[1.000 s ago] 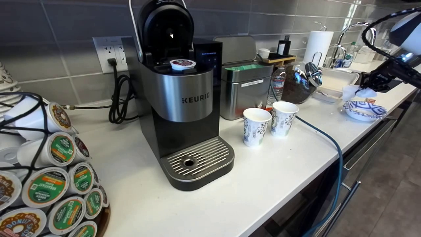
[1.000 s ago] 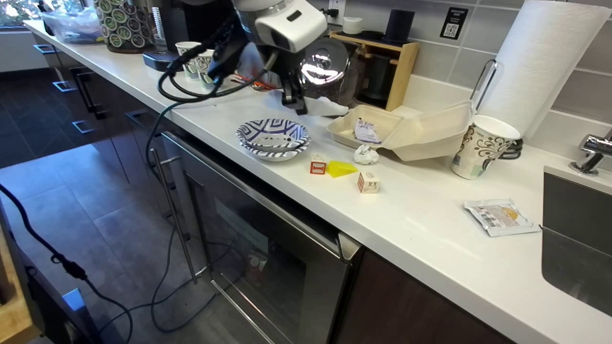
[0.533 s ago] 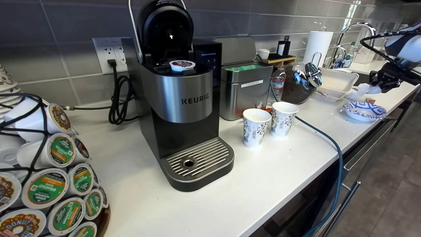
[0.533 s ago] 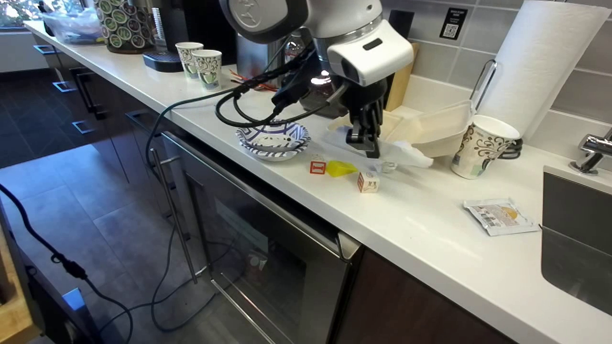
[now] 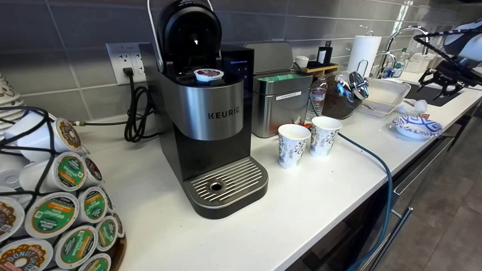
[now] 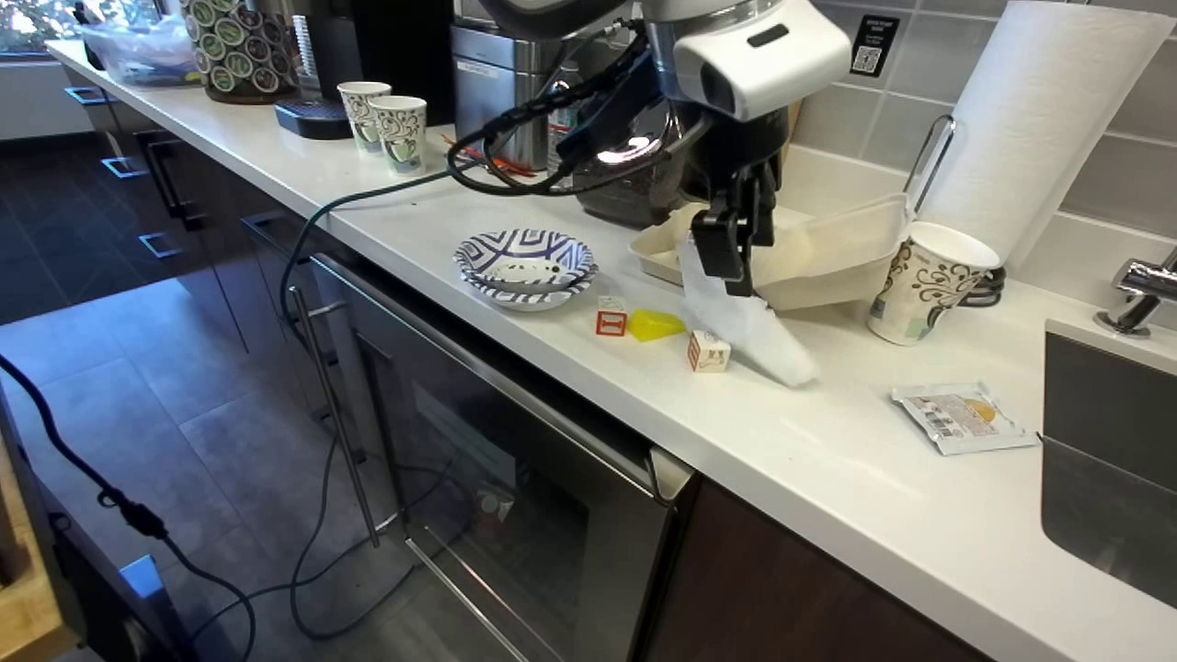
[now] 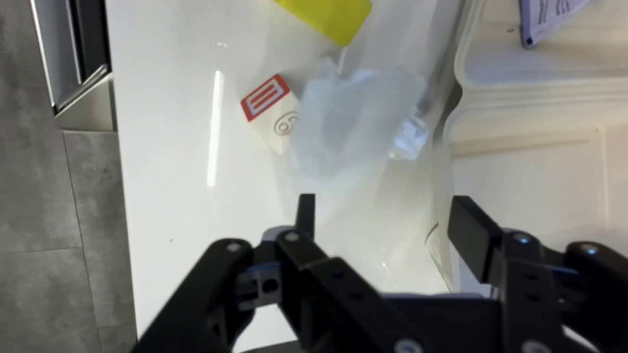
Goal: Move the tissue to the right then unstack the bowls
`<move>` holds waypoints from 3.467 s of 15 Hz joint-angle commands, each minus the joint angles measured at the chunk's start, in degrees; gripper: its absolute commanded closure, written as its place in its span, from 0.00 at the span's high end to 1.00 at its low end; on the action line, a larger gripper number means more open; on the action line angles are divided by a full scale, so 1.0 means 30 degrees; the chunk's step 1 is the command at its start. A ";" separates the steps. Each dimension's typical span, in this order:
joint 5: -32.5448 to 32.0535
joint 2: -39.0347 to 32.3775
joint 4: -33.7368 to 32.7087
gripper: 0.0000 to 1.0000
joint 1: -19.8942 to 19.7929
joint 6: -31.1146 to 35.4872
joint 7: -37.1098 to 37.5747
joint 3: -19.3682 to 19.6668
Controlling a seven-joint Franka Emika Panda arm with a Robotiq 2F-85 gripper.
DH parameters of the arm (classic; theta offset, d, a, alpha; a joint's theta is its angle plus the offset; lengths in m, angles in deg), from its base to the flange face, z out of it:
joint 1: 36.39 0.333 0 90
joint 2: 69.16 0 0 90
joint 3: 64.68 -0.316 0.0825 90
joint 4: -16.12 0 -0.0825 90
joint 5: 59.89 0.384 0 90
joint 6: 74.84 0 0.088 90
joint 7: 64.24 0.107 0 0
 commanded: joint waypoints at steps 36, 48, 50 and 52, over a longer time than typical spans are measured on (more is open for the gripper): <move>0.0482 0.8030 1.1939 1.00 0.1945 -0.3338 -0.7176 -0.0582; 0.1661 0.6608 1.0679 0.42 0.1442 -0.2913 -0.7037 -0.0832; 0.1619 0.6488 1.0571 0.17 0.1430 -0.2876 -0.7017 -0.0863; 0.1572 0.6411 1.0487 0.01 0.1409 -0.2863 -0.7039 -0.0883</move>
